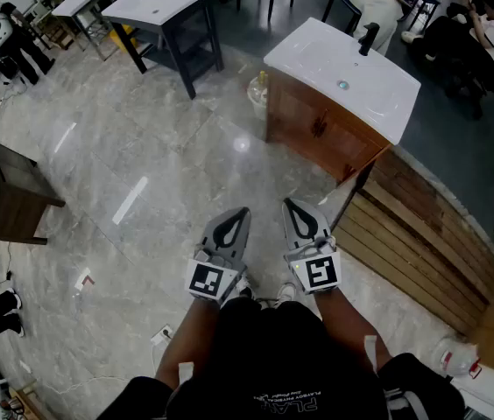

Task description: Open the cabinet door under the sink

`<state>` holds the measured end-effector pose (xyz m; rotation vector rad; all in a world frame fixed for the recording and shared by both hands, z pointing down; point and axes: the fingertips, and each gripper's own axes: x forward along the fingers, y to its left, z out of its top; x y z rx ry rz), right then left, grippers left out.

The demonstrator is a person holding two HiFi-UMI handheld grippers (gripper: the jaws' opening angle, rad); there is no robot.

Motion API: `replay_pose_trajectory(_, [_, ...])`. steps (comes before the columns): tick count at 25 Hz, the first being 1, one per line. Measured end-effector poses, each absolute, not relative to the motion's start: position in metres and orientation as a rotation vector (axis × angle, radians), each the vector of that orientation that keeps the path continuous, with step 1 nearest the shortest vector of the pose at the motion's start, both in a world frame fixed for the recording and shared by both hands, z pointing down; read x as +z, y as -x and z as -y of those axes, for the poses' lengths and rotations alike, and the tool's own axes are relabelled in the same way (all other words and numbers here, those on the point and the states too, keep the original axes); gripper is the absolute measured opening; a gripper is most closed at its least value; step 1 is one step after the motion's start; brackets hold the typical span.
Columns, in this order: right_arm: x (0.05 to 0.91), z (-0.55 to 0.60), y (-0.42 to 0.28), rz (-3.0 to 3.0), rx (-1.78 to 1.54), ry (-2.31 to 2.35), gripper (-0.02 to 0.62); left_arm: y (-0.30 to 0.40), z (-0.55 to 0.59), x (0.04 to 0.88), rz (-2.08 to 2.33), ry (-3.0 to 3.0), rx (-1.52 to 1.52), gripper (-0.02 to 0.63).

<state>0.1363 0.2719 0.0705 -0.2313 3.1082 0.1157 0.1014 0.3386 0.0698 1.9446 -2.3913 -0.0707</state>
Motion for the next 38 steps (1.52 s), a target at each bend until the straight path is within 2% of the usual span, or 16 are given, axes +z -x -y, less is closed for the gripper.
replay_pose_trajectory(28, [0.064, -0.296, -0.083, -3.072, 0.165, 0.44, 0.023, -0.039, -0.344, 0.068, 2.239, -2.128, -0.111, 0.023])
replay_pose_trajectory(38, [0.076, -0.257, -0.077, -3.064, 0.154, 0.545, 0.024, -0.031, -0.307, 0.082, 2.183, -2.158, -0.084, 0.023])
